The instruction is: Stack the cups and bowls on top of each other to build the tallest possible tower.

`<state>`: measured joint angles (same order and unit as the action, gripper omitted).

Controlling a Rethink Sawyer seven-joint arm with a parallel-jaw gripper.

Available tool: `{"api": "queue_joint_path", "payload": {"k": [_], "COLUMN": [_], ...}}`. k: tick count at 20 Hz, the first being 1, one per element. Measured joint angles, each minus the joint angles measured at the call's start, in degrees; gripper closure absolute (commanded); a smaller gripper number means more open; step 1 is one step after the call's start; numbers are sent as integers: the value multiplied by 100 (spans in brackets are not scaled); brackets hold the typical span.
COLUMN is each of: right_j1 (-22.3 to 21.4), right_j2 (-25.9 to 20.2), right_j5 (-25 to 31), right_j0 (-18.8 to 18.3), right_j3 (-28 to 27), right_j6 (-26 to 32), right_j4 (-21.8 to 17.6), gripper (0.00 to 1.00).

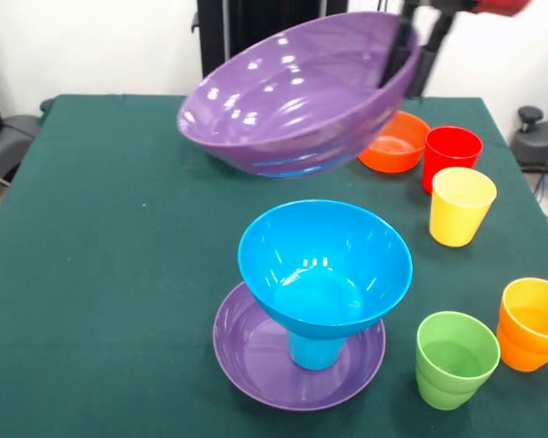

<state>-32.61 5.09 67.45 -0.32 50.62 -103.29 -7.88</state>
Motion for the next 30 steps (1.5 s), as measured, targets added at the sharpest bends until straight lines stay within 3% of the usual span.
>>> {"api": "queue_joint_path", "payload": {"k": [11, 15, 21, 30], "right_j1": [682, 778, 738, 443], "right_j2": [325, 491, 807, 1498], "right_j5": [719, 754, 599, -244], "right_j0": [611, 754, 958, 1384], "right_j3": [-1624, -1827, -1734, -948], "right_j6": [0, 0, 0, 0], "right_j4": [-360, -515, -780, -1294], "gripper": [100, 100, 100, 100]}}
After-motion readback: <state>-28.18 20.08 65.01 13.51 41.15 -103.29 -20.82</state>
